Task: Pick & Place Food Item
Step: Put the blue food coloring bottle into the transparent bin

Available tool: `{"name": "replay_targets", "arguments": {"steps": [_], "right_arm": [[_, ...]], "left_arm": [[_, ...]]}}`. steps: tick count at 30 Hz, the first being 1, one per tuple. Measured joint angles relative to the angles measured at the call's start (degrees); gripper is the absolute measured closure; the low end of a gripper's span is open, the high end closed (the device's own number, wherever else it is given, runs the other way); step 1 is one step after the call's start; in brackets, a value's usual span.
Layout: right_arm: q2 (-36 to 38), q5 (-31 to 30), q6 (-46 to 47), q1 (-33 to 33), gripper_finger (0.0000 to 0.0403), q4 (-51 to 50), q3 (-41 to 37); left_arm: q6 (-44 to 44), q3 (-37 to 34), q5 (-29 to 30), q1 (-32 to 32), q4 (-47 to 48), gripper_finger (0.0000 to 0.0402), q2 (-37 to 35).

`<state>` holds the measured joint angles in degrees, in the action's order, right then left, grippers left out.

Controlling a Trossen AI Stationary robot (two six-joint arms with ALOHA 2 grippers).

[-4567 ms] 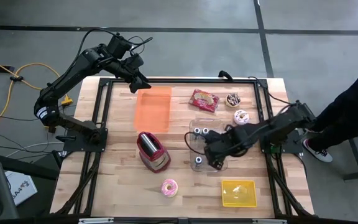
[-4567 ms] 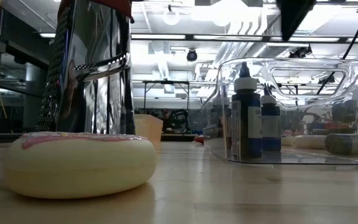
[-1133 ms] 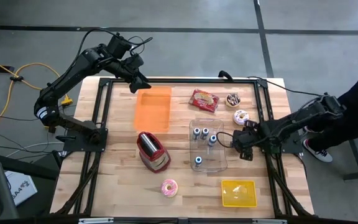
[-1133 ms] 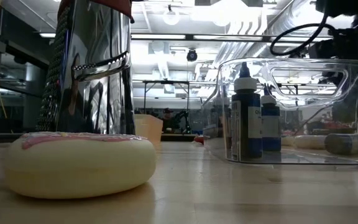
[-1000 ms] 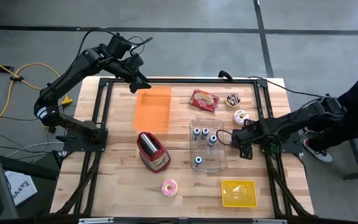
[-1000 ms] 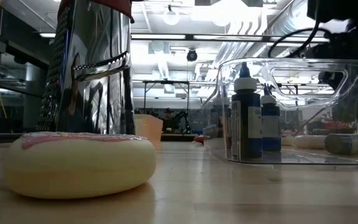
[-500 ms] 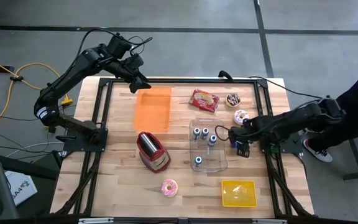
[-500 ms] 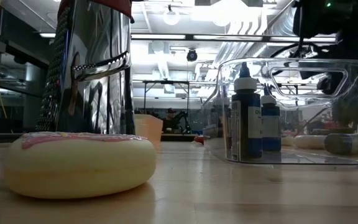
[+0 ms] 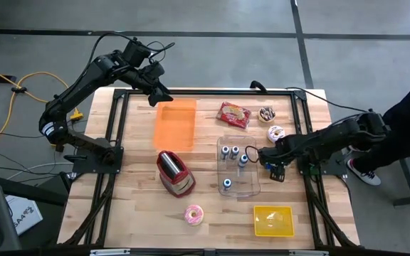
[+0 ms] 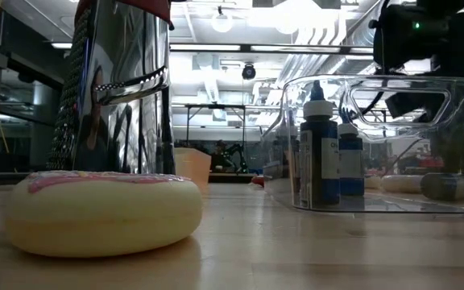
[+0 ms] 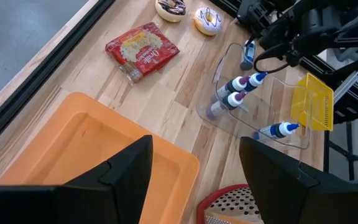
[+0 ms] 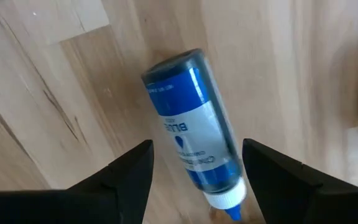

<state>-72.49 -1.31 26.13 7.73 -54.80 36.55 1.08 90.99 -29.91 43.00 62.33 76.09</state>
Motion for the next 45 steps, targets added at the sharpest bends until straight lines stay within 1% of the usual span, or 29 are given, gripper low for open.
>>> {"name": "replay_targets", "arguments": {"steps": [16, 19, 25, 28, 38, 45], "right_arm": [[-6.37, 0.28, 0.57, 0.01, 0.0171, 0.28, -0.26], [-6.4, 0.41, 0.57, 0.02, 0.0183, 0.89, -0.26], [-6.4, 0.41, 0.57, 0.02, 0.0223, 1.09, -0.26], [-6.38, 0.43, 0.62, 0.02, 0.0236, 1.09, -0.26], [-6.22, 1.37, 2.26, 0.02, 0.0243, 1.07, -0.26], [-3.89, 1.62, 5.55, 0.72, 0.025, 1.07, -0.26]], "left_arm": [[0.0, -0.01, 0.0, -0.01, 0.0, 0.0167, 0.0], [0.0, -0.01, 0.0, 0.0, 0.0, 0.0167, 0.0], [0.0, -0.01, 0.0, -0.02, 0.01, 0.0167, 0.0], [0.0, 0.0, 0.0, 0.0, 0.0, 0.0167, 0.0], [0.0, -0.01, 0.0, -0.01, 0.01, 0.0167, 0.0], [0.0, -0.01, 0.0, -0.02, 0.0, 0.0167, 0.0]]}}
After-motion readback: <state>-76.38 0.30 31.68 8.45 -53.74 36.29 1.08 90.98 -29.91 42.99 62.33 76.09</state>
